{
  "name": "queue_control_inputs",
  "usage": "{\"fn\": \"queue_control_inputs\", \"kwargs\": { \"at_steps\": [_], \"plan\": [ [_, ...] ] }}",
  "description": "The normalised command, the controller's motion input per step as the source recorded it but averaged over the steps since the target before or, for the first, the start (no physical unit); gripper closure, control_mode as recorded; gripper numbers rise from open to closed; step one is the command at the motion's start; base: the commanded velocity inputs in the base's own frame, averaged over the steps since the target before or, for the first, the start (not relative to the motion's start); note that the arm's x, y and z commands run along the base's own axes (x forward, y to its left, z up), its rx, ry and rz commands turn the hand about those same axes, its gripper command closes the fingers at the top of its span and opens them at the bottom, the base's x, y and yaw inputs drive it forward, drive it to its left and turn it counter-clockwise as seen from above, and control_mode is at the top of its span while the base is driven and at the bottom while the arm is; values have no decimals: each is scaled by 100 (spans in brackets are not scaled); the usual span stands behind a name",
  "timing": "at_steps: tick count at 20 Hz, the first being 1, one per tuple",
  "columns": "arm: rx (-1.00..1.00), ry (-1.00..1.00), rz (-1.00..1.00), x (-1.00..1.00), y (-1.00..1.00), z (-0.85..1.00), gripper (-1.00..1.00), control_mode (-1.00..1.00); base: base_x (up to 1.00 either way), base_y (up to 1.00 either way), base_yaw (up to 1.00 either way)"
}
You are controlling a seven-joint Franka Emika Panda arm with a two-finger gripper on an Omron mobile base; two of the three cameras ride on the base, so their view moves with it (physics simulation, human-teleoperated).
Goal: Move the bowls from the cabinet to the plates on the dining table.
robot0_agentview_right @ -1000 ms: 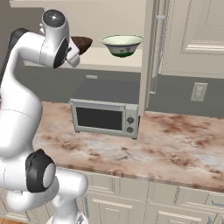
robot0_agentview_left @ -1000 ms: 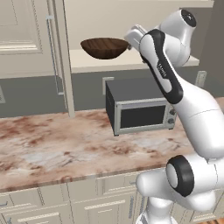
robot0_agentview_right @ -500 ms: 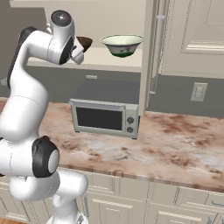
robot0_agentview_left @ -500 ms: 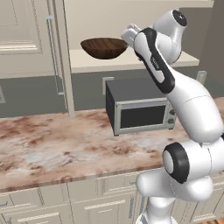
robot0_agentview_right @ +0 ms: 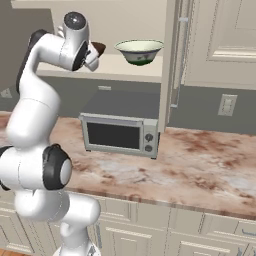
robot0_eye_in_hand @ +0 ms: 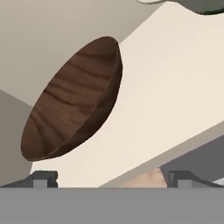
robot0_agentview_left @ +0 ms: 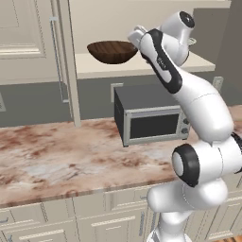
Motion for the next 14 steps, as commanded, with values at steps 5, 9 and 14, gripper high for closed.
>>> {"fn": "queue_control_inputs", "kwargs": {
  "at_steps": [5,9,14],
  "plan": [
    [0,0,0,42,0,0,-100,-100,0,0,0],
    [0,0,0,23,10,0,-100,-100,0,0,0],
    [0,0,0,19,13,0,-100,-100,0,0,0]
  ]
}}
